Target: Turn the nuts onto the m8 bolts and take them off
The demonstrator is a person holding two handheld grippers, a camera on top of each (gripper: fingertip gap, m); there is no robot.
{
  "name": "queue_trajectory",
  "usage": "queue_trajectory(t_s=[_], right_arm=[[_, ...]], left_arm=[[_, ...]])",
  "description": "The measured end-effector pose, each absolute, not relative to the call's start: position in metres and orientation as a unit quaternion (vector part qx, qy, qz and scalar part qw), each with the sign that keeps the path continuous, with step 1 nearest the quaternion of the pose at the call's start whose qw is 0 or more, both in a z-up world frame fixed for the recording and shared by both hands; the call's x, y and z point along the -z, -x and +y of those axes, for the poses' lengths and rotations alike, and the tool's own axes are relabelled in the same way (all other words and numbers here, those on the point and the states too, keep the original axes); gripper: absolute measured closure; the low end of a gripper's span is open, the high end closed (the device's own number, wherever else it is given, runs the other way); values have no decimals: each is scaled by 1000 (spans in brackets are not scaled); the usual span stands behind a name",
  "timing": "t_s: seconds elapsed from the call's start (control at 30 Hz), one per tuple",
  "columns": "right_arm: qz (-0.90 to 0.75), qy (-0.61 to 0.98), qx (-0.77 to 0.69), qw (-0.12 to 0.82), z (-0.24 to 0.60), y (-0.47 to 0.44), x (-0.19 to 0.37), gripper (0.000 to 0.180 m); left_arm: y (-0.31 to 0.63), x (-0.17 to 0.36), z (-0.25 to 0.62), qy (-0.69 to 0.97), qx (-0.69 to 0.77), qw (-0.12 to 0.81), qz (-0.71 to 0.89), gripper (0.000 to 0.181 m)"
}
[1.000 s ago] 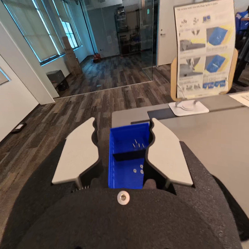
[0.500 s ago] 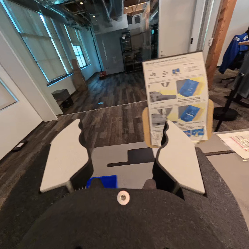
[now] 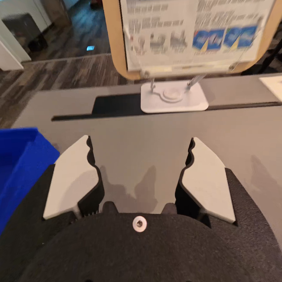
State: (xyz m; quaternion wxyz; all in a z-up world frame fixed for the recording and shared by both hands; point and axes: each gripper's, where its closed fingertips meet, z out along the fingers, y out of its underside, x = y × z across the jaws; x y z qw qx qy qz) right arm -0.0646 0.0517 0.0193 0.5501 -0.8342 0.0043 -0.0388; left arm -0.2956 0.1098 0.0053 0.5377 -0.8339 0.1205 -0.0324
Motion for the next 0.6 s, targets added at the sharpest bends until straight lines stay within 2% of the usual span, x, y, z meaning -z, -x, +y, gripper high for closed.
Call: queue_trajectory(t_s=[0.1,0.3,0.6], right_arm=[[33,856,32,515,53,61,32,64],[62,881,39,467,55,52,95,61],[97,897,25,430,55,40,136,61]], left_arm=[[306,39,111,850,18,518,97,61],[320,85,109,857,-12,509,79,61],[311,128,108,878,-24,471,83,60]])
